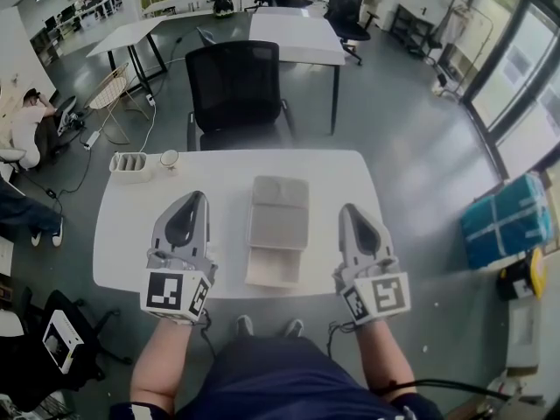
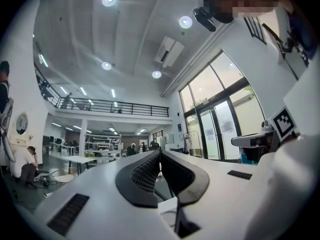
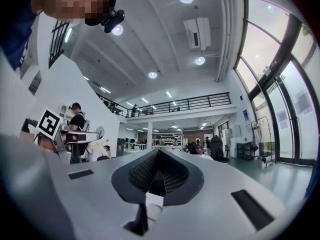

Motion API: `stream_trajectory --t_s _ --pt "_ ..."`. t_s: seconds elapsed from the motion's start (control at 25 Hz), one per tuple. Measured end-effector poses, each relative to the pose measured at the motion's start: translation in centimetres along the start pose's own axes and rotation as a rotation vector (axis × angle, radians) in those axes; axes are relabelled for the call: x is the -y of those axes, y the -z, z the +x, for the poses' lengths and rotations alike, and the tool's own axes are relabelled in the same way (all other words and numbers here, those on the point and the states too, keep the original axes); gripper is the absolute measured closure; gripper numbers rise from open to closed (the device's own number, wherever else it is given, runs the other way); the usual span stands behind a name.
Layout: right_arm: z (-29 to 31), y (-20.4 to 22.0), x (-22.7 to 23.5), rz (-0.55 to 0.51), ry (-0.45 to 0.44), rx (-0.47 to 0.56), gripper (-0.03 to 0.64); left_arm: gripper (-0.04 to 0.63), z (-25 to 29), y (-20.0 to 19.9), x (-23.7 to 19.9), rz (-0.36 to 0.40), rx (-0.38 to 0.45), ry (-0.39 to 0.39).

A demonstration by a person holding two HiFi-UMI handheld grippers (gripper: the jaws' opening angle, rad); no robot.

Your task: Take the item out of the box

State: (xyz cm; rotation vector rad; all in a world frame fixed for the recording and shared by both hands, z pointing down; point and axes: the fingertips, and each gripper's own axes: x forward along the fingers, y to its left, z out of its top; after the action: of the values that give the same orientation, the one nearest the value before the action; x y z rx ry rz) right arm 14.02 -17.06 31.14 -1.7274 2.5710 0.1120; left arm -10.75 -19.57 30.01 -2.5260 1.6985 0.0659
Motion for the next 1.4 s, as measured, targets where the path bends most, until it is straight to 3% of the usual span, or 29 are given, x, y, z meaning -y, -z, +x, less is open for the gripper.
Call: stream_trajectory --t_s 0.6,1.4 --pt "0.6 0.1 -1.2 0.009 -0.033 0.012 0.6 0.56 -0.4 -0.5 -0.6 -0.035 0.029 0.018" --pt "0.5 0.4 -1.7 0.015 -0.027 0.011 0.6 0.56 -1.0 0.5 -1.5 -0.044 0.006 0.007"
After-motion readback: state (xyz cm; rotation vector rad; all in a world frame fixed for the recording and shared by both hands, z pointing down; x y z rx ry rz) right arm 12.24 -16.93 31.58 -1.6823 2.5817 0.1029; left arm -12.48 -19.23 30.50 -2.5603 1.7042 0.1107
